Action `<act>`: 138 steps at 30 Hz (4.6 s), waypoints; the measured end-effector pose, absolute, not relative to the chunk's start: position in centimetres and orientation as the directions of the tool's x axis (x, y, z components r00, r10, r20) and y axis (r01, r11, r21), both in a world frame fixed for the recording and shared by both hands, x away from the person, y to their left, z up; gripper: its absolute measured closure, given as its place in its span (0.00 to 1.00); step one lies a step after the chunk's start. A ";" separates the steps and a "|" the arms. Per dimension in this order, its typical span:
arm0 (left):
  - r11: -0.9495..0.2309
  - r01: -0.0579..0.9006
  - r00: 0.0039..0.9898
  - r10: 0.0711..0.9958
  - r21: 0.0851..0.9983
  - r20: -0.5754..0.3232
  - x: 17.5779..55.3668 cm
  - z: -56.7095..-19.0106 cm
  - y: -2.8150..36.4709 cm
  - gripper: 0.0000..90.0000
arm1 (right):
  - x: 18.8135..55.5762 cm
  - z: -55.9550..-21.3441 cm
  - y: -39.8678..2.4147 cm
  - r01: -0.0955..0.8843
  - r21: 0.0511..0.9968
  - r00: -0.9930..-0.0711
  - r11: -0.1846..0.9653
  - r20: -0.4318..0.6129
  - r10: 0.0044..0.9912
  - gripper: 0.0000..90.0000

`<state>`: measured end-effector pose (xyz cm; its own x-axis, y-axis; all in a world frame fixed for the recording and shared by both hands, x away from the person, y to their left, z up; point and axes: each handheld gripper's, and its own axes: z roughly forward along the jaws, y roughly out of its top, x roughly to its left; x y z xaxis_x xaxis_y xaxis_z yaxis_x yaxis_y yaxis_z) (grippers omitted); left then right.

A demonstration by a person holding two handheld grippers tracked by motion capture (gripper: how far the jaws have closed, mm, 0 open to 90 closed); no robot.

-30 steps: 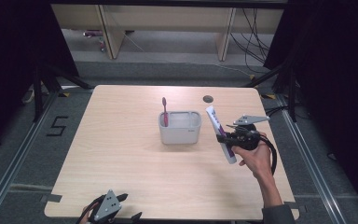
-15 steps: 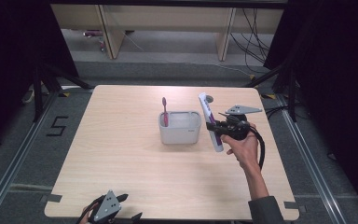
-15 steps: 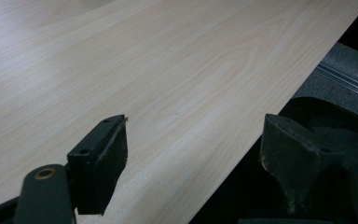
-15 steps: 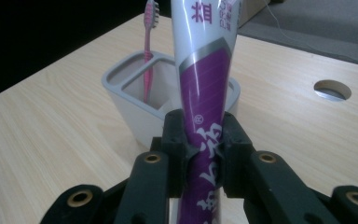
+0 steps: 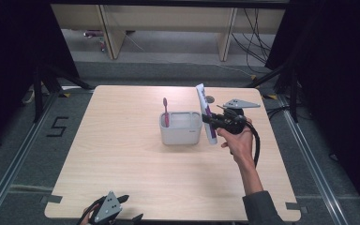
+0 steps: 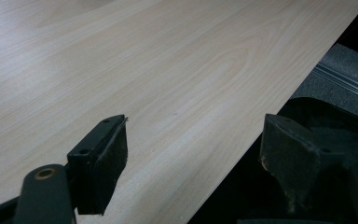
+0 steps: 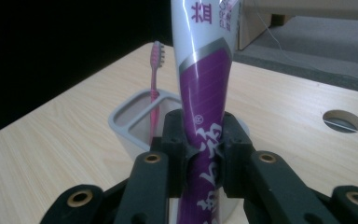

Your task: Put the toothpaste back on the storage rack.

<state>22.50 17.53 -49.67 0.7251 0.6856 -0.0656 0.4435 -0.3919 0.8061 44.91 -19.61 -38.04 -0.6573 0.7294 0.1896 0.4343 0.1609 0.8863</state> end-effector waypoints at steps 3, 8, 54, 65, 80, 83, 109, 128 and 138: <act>-0.392 0.445 0.724 0.687 0.806 -0.065 22.5 -49.6 17.5 0.25 | 45.2 -37.7 -19.1 0.434 0.889 -0.652 0.148 0.196 0.733 0.84; -0.389 0.439 0.725 0.686 0.810 -0.064 22.5 -49.7 17.5 0.25 | 45.9 -37.5 -18.4 0.418 0.899 -0.652 0.131 0.196 0.732 0.84; -0.383 0.442 0.730 0.679 0.811 -0.077 22.1 -49.5 17.8 0.25 | 51.8 -39.5 -11.7 0.407 0.909 -0.619 0.088 0.204 0.758 0.84; -0.384 0.442 0.731 0.679 0.811 -0.077 22.1 -49.5 17.8 0.25 | 51.6 -40.7 -11.2 0.418 0.901 -0.616 0.115 0.188 0.765 0.84; -0.388 0.440 0.732 0.678 0.810 -0.072 22.1 -49.6 17.7 0.25 | 51.3 -41.7 -11.1 0.428 0.890 -0.615 0.159 0.158 0.772 0.83; -0.406 0.436 0.735 0.675 0.803 -0.058 22.2 -49.5 17.8 0.25 | 51.2 -41.8 -11.0 0.441 0.883 -0.608 0.158 0.165 0.776 0.83; -0.399 0.440 0.736 0.674 0.804 -0.068 22.1 -49.6 17.6 0.25 | 50.4 -42.4 -12.1 0.450 0.868 -0.611 0.210 0.128 0.781 0.78; -0.416 0.438 0.741 0.670 0.797 -0.058 22.0 -49.7 17.6 0.25 | 49.3 -40.9 -13.3 0.406 0.901 -0.618 0.152 0.148 0.772 0.57; -0.421 0.442 0.742 0.668 0.792 -0.059 22.1 -49.7 17.6 0.25 | 48.4 -40.0 -14.5 0.392 0.908 -0.635 0.149 0.151 0.758 0.47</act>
<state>22.06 17.55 -49.68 0.7421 0.6677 -0.0587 0.4416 -0.4212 0.7922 48.35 -14.52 -40.00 -0.6352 0.7575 0.1506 0.3924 0.1486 0.9077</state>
